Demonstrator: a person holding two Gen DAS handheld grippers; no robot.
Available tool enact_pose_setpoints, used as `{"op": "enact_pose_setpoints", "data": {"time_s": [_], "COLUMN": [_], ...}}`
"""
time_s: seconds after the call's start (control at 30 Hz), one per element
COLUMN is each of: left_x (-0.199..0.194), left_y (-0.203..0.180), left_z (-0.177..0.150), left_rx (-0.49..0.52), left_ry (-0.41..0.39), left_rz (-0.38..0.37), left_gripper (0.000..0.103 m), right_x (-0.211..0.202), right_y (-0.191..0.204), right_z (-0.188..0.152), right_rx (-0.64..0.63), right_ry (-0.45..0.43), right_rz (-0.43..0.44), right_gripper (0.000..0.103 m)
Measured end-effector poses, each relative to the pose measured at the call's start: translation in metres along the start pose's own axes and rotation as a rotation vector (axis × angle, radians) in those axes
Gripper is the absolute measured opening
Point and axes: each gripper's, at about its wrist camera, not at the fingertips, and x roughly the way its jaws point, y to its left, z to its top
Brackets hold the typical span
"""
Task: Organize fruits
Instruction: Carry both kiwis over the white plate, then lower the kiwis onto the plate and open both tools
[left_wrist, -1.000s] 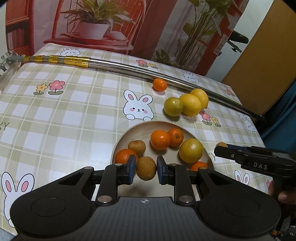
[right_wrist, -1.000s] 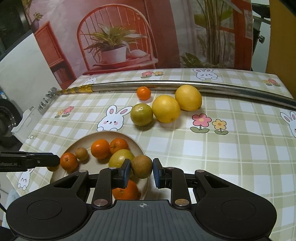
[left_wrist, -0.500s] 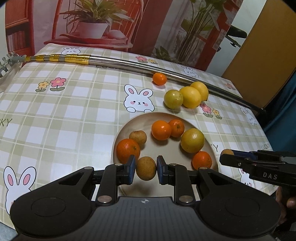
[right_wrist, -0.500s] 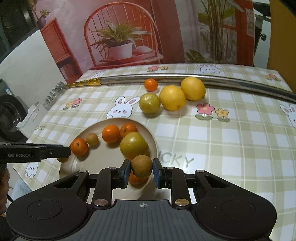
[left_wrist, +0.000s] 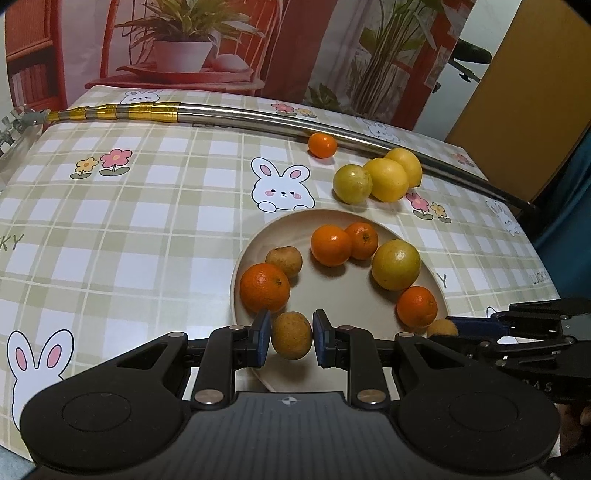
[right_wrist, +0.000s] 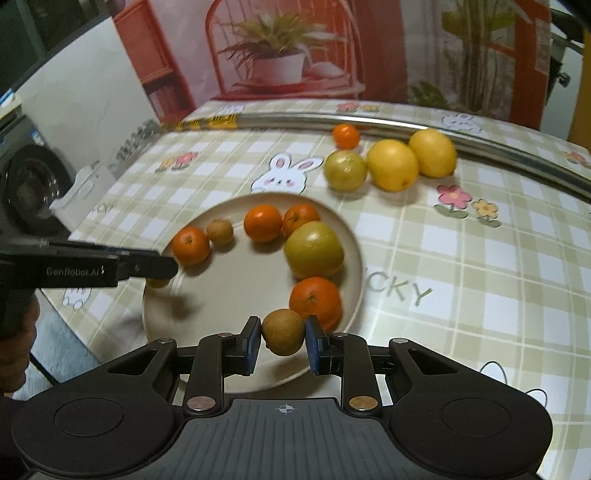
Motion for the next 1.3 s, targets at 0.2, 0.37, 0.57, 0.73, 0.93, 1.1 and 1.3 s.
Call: {"op": "enact_pose_setpoints", "data": {"time_s": [0.2, 0.37, 0.57, 0.73, 0.93, 1.1, 1.3], "left_x": [0.006, 0.011, 0.018, 0.020, 0.022, 0.021, 0.016], "left_y": [0.000, -0.001, 0.000, 0.000, -0.004, -0.004, -0.002], "left_z": [0.000, 0.001, 0.002, 0.001, -0.002, -0.002, -0.003], "left_rx": [0.019, 0.040, 0.052, 0.065, 0.086, 0.085, 0.074], "left_ry": [0.005, 0.009, 0.014, 0.011, 0.000, 0.001, -0.004], "left_rz": [0.014, 0.034, 0.058, 0.069, 0.084, 0.084, 0.076], "left_gripper": [0.026, 0.026, 0.026, 0.026, 0.026, 0.026, 0.026], "right_x": [0.010, 0.016, 0.020, 0.023, 0.023, 0.023, 0.022], "right_y": [-0.001, -0.003, -0.007, -0.006, -0.005, -0.006, -0.006], "right_z": [-0.001, 0.001, 0.002, 0.002, 0.002, 0.002, 0.001], "right_rx": [-0.005, -0.008, -0.003, -0.015, -0.014, -0.013, -0.011], "right_ry": [0.039, 0.045, 0.045, 0.047, 0.046, 0.047, 0.045], "right_rz": [-0.007, -0.023, -0.014, -0.017, -0.015, -0.015, -0.014], "right_gripper": [0.024, 0.024, 0.024, 0.024, 0.024, 0.024, 0.025]}}
